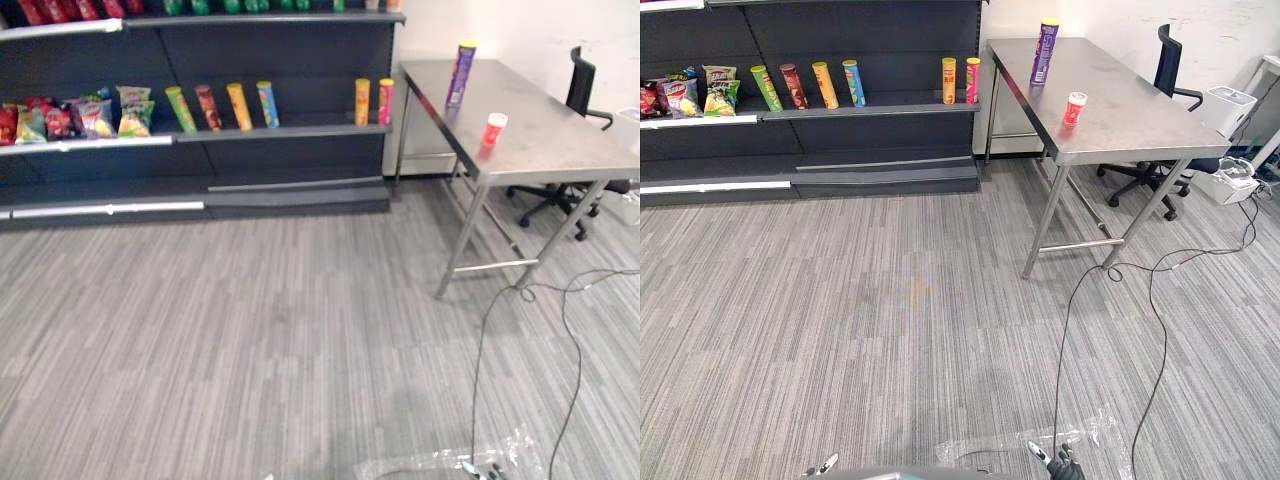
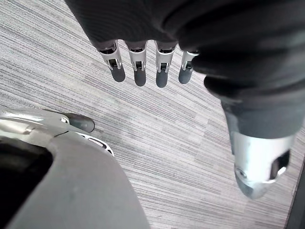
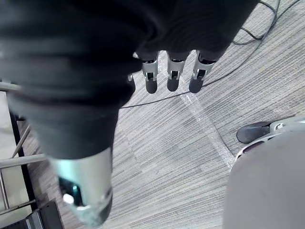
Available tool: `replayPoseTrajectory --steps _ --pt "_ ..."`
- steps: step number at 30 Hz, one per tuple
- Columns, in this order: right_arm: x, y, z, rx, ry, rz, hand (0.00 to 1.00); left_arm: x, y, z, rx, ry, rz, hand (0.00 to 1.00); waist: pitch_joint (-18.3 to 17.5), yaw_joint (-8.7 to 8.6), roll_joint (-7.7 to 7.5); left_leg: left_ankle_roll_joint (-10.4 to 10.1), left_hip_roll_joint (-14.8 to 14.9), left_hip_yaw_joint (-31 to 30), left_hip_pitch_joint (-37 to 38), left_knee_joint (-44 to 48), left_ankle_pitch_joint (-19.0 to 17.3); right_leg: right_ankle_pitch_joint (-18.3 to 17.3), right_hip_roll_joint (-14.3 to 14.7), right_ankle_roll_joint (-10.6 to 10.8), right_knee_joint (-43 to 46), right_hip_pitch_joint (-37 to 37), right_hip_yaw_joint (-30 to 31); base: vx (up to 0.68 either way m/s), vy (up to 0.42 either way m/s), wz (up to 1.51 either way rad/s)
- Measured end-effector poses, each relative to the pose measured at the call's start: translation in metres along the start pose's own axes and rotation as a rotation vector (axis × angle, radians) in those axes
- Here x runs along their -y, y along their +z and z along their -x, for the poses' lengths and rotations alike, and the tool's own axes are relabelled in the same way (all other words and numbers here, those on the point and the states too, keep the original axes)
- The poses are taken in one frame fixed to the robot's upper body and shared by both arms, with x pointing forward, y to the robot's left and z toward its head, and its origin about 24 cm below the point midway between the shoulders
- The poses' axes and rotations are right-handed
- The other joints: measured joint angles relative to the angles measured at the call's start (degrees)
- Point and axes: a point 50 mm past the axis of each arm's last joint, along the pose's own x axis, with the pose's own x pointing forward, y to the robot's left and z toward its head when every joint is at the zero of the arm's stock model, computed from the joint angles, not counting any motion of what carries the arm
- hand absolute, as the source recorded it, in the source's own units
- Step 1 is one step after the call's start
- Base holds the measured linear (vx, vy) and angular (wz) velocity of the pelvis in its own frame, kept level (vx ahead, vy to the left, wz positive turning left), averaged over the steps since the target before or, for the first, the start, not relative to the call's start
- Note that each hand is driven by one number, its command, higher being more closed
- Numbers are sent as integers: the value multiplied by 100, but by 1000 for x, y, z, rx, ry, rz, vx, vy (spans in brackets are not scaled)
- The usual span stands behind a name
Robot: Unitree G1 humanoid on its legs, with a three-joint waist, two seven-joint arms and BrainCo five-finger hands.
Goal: Put the gum and the chips on the shelf.
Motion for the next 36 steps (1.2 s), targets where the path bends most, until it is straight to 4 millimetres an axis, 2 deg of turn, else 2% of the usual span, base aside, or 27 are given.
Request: replayPoseTrajectory --steps 13,14,16,19,21,23,25,26,28,31,34,35,36 --pt "-1 3 1 43 -7 59 0 -1 0 0 -2 21 -2 0 10 -3 -1 6 8 -29 -28 37 -1 -4 0 -7 7 -4 -53 -34 -23 1" --pt "-2 3 0 36 -1 45 0 -1 0 0 -2 25 -2 0 42 -4 28 6 16 -37 -90 76 -1 -58 -6 -80 129 -73 -71 -17 -7 5" --pt "-3 5 -1 30 16 29 0 0 5 -2 5 26 -3 0 103 -11 38 6 38 -81 -189 182 0 -241 -40 -97 514 -261 -141 -23 -32 16" --pt "-8 10 -5 32 42 5 0 1 13 -4 27 23 5 0 334 -23 -45 -41 51 -174 -413 456 -29 -586 -144 -156 1230 -657 -239 -48 -37 21" --pt "-10 10 -5 25 45 2 0 0 17 -5 36 28 10 0 409 -20 -124 -179 57 -163 -644 818 -120 -835 -251 -196 1704 -921 -272 -87 -65 20" --pt "-10 7 -5 6 45 0 0 -2 22 -5 56 30 26 0 517 -16 -237 -310 83 -48 -1089 1795 -210 -1198 -423 -273 2144 -1075 -298 -98 -115 19" --pt "-9 5 -4 -8 42 -3 0 -1 21 -5 61 32 76 0 555 1 -204 -297 246 162 -1512 2776 -201 -1284 -447 -306 2246 -1032 -291 -36 -125 3" --pt "-6 6 -4 -4 35 1 0 1 16 -3 56 37 153 0 627 3 -193 -214 446 301 -1863 3622 -256 -1367 -427 -334 2332 -930 -252 19 -74 -6" --pt "-2 6 -3 -3 26 7 0 0 11 -2 52 46 207 0 652 7 -87 -192 586 328 -2036 3872 -444 -1435 -419 -332 2377 -805 -166 38 -12 -21" --pt "1 7 -3 -1 22 12 0 3 9 0 71 7 213 0 678 63 -24 -229 622 296 -2171 3192 -377 -1475 -449 -293 2369 -702 77 100 75 -39" --pt "5 5 -2 -6 12 -6 0 7 6 2 86 -13 224 0 715 103 58 -394 606 73 -2297 1746 242 -1509 -479 -245 2174 -469 222 240 192 -27" --pt "8 4 -1 -6 11 -16 0 8 6 2 91 -15 222 0 750 117 124 -530 649 -54 -2345 1264 492 -1543 -467 -190 2116 -372 270 311 313 -29" --pt "10 6 -1 -2 12 -13 0 11 4 3 85 -22 229 0 765 116 227 -585 788 -132 -2454 1128 534 -1613 -427 -73 2069 -244 353 277 307 -34"
